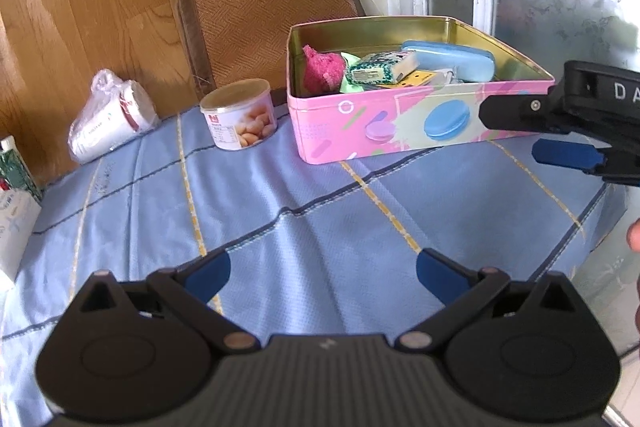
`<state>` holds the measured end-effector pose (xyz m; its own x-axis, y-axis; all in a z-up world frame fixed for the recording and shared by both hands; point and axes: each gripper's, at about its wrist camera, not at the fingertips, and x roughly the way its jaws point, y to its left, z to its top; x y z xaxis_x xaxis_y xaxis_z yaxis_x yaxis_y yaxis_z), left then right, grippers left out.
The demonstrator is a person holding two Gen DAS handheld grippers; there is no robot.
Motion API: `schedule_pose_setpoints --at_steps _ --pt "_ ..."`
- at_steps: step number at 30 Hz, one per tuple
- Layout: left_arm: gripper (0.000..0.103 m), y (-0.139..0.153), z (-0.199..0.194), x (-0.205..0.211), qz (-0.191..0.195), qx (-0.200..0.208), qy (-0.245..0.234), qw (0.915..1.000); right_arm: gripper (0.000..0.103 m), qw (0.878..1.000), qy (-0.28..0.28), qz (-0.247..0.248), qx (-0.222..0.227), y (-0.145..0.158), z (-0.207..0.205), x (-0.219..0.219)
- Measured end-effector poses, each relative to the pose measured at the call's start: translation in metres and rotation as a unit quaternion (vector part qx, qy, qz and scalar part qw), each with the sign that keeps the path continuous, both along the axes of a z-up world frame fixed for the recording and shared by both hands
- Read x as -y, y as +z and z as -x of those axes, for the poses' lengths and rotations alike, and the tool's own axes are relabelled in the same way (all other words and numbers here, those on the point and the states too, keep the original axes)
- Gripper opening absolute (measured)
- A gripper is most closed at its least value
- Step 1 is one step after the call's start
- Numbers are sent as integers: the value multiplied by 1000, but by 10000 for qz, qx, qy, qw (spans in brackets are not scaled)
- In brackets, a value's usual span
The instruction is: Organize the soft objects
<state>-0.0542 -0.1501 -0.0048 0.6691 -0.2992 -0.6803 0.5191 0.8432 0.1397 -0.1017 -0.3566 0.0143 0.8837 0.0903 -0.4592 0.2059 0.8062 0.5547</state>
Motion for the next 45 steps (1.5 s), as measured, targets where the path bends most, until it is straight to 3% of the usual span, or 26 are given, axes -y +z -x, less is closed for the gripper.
schedule_pose_setpoints --at_steps 5,14,18,32,45 --pt "103 3 0 -4 -4 193 104 9998 83 10000 19 70 -29 0 0 -6" --pt "103 17 -4 -25 319 581 546 9963 92 9908 -77 1284 430 16 10 -40" --pt "103 24 -4 -36 526 719 713 9935 92 9863 -132 1530 604 20 14 -49" --pt "103 28 -6 -49 525 996 1122 9873 93 9874 -90 1464 596 20 12 -54" --pt "103 30 -2 -48 465 1046 1061 9877 93 9889 -101 1372 556 18 12 -51"
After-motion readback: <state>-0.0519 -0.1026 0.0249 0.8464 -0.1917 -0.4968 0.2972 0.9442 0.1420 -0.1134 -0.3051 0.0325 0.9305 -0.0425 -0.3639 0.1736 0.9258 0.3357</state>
